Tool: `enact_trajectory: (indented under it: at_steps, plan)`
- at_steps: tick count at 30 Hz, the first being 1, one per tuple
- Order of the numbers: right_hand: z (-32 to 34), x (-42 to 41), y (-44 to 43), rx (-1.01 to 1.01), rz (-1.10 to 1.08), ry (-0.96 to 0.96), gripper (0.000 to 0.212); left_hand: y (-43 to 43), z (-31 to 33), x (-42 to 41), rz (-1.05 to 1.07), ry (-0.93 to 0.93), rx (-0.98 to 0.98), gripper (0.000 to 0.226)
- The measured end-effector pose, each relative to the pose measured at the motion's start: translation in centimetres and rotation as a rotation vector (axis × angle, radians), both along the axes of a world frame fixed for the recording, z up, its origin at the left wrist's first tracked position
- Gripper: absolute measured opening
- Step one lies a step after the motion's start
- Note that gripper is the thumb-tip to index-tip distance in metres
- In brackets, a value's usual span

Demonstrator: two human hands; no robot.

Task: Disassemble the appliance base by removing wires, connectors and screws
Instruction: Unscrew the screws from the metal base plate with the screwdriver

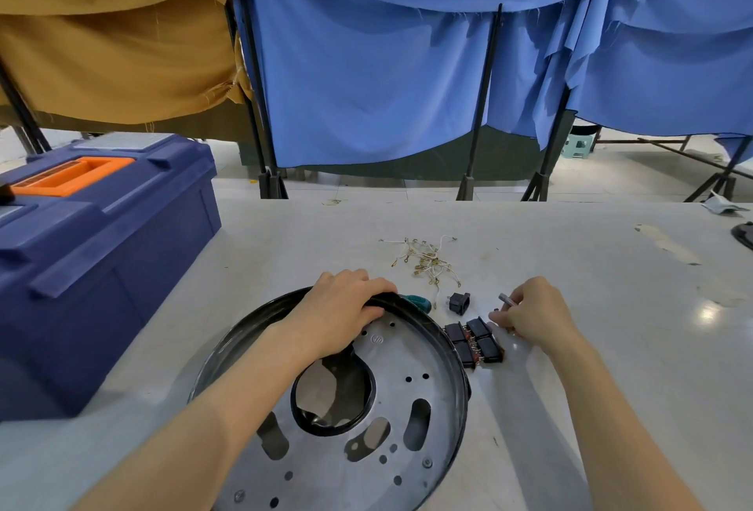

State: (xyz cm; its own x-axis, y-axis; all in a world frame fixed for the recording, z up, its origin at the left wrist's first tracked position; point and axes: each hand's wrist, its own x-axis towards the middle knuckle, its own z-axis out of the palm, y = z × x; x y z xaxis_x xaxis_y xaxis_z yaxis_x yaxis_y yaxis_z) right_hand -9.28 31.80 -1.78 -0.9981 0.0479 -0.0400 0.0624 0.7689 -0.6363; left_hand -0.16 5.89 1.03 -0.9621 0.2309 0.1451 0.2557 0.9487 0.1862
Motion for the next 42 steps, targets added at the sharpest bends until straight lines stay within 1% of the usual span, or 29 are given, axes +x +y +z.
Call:
enact_trajectory:
  at_steps: [4, 7, 12, 14, 16, 18, 20, 21, 23, 25, 27, 29, 31, 33, 35, 37, 39, 42]
  plan:
    - [0.0, 0.0, -0.1, 0.016, -0.002, 0.046, 0.032, 0.3, 0.3, -0.1, 0.023, 0.005, -0.024, 0.032]
    - [0.6, -0.1, 0.0, -0.035, -0.007, 0.11, 0.038, 0.5, 0.6, -0.3, 0.03, 0.009, -0.045, 0.03]
    - [1.7, -0.1, 0.0, -0.063, 0.016, 0.176, 0.03, 0.5, 0.9, -0.2, 0.053, -0.019, -0.082, 0.024]
    - [2.3, 0.3, -0.3, -0.112, 0.06, 0.186, 0.028, 0.3, 1.1, -0.2, 0.072, -0.054, -0.081, 0.021]
    - [3.2, 1.2, -0.9, -0.197, 0.171, 0.161, 0.028, 0.0, 1.2, -0.2, 0.092, -0.08, -0.072, 0.017]
    - [4.3, 2.4, -2.2, -0.266, 0.333, 0.082, 0.035, -0.3, 1.3, -0.2, 0.111, -0.088, -0.075, 0.014]
    - [5.2, 3.7, -3.5, -0.263, 0.489, 0.002, 0.043, -0.5, 1.3, -0.1, 0.138, -0.079, -0.093, 0.012]
    - [5.6, 4.2, -4.0, -0.248, 0.557, -0.036, 0.043, -0.6, 1.4, -0.1, 0.156, -0.072, -0.106, 0.011]
    - [5.9, 4.8, -4.6, -0.21, 0.683, -0.105, 0.036, -0.8, 1.5, 0.0, 0.205, -0.072, -0.134, 0.009]
    - [5.8, 5.1, -5.0, -0.152, 0.756, -0.121, 0.026, -1.1, 1.6, 0.0, 0.266, -0.091, -0.165, 0.008]
    - [5.6, 5.1, -5.4, -0.117, 0.775, -0.081, 0.022, -1.3, 1.8, 0.1, 0.325, -0.115, -0.204, 0.009]
    - [5.3, 5.3, -6.0, -0.128, 0.785, -0.03, 0.02, -1.6, 2.1, 0.0, 0.341, -0.138, -0.221, 0.01]
    - [5.1, 5.5, -6.5, -0.159, 0.78, 0.029, 0.021, -1.9, 2.4, 0.0, 0.308, -0.176, -0.153, 0.017]
    - [5.0, 5.6, -7.0, -0.184, 0.748, 0.101, 0.024, -2.0, 2.4, 0.0, 0.265, -0.167, -0.065, 0.025]
    - [5.2, 5.6, -7.2, -0.126, 0.704, 0.158, 0.017, -2.2, 2.2, 0.1, 0.265, -0.126, -0.09, 0.027]
    - [5.6, 5.6, -6.9, -0.021, 0.679, 0.151, 0.02, -2.5, 2.0, 0.0, 0.287, -0.105, -0.15, 0.028]
    - [5.9, 5.5, -6.3, 0.048, 0.7, 0.103, 0.016, -2.6, 2.1, -0.1, 0.305, -0.114, -0.183, 0.026]
    - [5.7, 5.4, -6.3, 0.057, 0.72, 0.087, 0.013, -2.5, 2.5, 0.0, 0.384, -0.159, -0.2, 0.029]
